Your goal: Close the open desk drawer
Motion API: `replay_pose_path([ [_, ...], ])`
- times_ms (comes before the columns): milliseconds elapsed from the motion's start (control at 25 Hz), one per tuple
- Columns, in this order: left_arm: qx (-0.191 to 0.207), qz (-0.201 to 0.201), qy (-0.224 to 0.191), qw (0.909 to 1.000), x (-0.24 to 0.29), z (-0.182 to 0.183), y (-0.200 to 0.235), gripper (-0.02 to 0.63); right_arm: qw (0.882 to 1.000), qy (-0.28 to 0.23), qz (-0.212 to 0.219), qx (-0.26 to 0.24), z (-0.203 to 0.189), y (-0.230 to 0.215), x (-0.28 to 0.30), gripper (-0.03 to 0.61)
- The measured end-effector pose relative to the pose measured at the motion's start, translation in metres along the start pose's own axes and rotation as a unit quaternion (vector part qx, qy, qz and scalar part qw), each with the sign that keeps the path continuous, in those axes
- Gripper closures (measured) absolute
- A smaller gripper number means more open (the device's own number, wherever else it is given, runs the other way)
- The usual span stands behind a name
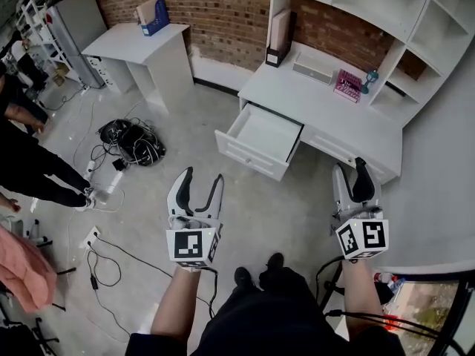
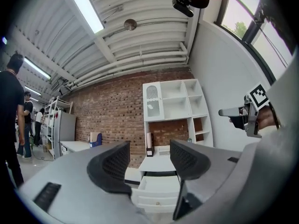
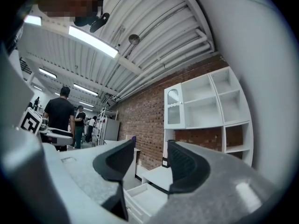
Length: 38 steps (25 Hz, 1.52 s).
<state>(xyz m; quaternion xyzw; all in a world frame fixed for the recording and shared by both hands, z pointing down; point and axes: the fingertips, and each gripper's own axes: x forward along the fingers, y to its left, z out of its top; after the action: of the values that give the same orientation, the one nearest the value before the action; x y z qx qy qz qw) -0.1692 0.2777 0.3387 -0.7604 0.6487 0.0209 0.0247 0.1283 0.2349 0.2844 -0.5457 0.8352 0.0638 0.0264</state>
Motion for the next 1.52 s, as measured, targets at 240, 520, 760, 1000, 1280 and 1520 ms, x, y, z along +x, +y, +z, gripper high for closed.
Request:
replay_pose_path([
  [240,0.002,-0.002,0.054,0.9985,0.033,-0.056,0.000,0.350,0.999,0.023,0.002,0.022,-0.037,-0.020,0.033,0.359],
  [520,0.044,0.006,0.127,0.9910,0.082,-0.128,-0.001,0.350,0.998,0.024,0.026,0.051,-0.065,-0.054,0.099,0.359],
  [760,0.043,0.016,0.186,0.9815,0.125,-0.174,-0.008,0.350,0.996,0.027,0.045,0.071,-0.088,-0.091,0.153,0.359],
  [1000,0.059,0.007,0.218,0.9742,0.155,-0.203,-0.019,0.350,0.994,0.036,0.057,0.082,-0.105,-0.109,0.177,0.359],
  [1280,0.061,-0.030,0.265,0.9619,0.186,-0.267,-0.034,0.350,0.994,0.052,0.045,0.082,-0.126,-0.132,0.182,0.359],
  [1520,0.045,-0.052,0.310,0.9481,0.210,-0.333,-0.033,0.350,0.995,0.073,0.028,0.061,-0.143,-0.141,0.184,0.362],
])
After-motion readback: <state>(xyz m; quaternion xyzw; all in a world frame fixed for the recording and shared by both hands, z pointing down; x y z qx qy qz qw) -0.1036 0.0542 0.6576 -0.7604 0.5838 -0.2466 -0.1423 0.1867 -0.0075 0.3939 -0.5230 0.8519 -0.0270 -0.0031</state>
